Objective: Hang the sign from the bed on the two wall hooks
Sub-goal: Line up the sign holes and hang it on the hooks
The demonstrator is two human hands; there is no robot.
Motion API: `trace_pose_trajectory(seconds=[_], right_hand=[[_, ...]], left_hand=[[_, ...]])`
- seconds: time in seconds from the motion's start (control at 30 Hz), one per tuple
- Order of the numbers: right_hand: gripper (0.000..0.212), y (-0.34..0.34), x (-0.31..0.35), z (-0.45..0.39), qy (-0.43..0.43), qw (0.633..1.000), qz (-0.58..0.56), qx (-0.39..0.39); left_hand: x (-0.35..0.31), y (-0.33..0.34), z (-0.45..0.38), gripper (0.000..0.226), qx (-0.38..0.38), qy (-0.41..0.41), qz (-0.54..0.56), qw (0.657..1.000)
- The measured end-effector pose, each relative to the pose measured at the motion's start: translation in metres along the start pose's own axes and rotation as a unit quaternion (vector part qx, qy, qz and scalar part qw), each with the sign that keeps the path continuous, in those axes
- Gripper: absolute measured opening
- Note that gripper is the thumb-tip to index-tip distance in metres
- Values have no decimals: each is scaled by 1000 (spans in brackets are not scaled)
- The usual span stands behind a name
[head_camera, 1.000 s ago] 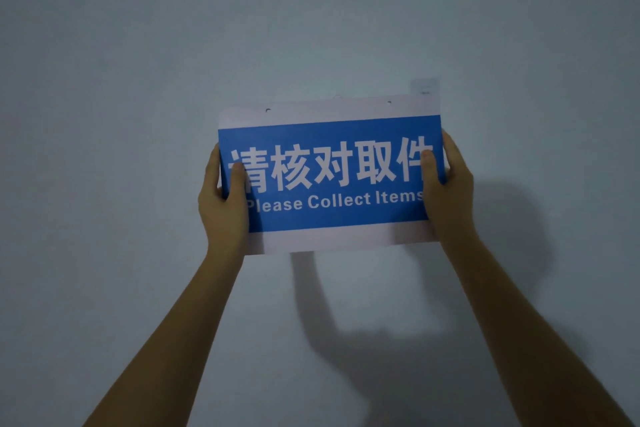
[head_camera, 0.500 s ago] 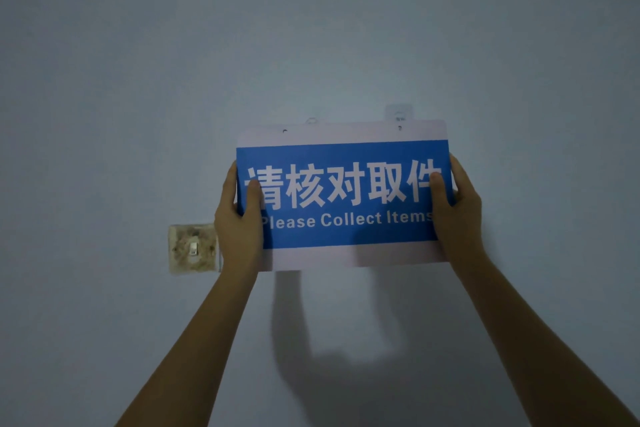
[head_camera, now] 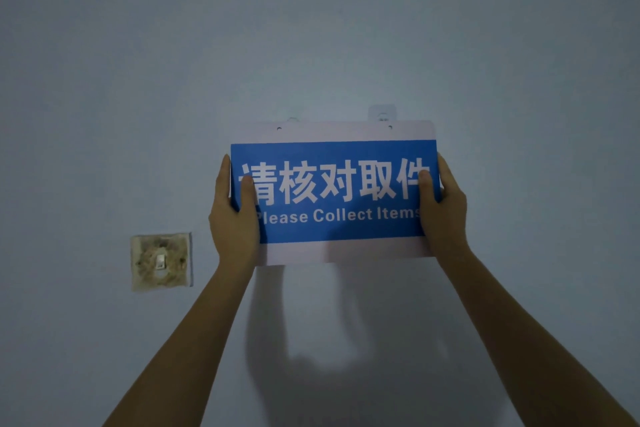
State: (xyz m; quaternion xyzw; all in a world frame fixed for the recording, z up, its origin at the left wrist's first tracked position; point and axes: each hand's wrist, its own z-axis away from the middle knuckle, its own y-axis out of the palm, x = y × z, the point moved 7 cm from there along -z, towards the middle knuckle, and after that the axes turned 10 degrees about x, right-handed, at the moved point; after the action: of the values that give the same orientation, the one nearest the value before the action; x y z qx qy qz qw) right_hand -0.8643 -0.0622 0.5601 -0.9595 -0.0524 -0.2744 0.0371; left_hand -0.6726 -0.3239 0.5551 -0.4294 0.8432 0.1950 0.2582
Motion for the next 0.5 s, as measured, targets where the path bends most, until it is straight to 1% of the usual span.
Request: trace_pose_trajectory(seconds=[0.5], right_hand=[[44, 16, -35, -23, 20, 1000, 14, -7]], left_hand=[[25, 22, -26, 49, 22, -9, -4, 1000]])
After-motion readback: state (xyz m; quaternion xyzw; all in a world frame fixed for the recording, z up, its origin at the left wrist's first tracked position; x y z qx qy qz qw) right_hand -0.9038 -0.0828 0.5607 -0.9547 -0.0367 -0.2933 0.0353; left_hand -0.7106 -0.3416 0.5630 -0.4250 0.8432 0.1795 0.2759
